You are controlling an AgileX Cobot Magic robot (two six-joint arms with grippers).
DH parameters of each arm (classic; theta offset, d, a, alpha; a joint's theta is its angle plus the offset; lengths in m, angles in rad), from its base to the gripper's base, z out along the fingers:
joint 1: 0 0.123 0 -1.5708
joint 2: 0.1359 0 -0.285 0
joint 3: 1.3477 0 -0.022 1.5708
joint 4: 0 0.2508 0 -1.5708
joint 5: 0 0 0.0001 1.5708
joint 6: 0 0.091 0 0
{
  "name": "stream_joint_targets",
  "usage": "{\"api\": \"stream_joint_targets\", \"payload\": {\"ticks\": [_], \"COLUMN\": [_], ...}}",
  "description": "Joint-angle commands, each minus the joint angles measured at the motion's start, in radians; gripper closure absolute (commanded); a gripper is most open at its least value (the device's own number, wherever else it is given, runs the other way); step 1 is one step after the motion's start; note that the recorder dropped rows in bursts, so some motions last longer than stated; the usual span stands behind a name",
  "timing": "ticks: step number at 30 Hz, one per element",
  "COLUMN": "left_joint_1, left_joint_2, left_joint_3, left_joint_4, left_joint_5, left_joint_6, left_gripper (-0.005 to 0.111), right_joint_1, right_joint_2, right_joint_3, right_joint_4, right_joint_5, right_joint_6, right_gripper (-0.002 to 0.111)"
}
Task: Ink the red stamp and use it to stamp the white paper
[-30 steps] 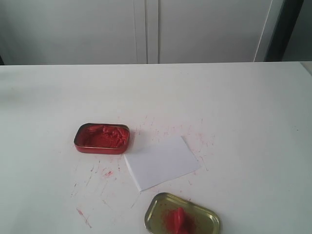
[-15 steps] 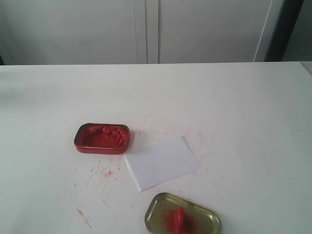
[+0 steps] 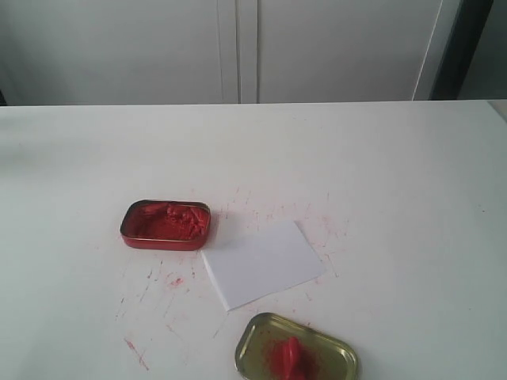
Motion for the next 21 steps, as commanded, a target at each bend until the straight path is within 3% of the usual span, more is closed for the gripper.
{"api": "stream_joint_targets", "payload": {"ticks": [1, 11, 21], "left_joint_1": [0.004, 0.004, 0.004], "left_joint_2": [-0.003, -0.003, -0.003], "left_joint_3": [0.005, 0.005, 0.005], "left_joint_4": [-0.01, -0.01, -0.01], "left_joint_5": [0.003, 0.003, 0.003], "left_joint_6": [-0.001, -0.001, -0.001], "left_gripper": [0.107, 0.107, 0.107], "right_joint_1": [-0.008, -0.008, -0.006], "right_joint_2": [0.145, 0.251, 0.351], "right_joint_3": [-0.069, -0.078, -0.117], "right_joint_4": [0.077, 0.154, 0.168], "right_joint_5": [0.148, 0.183, 0.381], "right_joint_6": [-0.006, -0.006, -0.006], "right_gripper": [0.108, 0.108, 0.108]}}
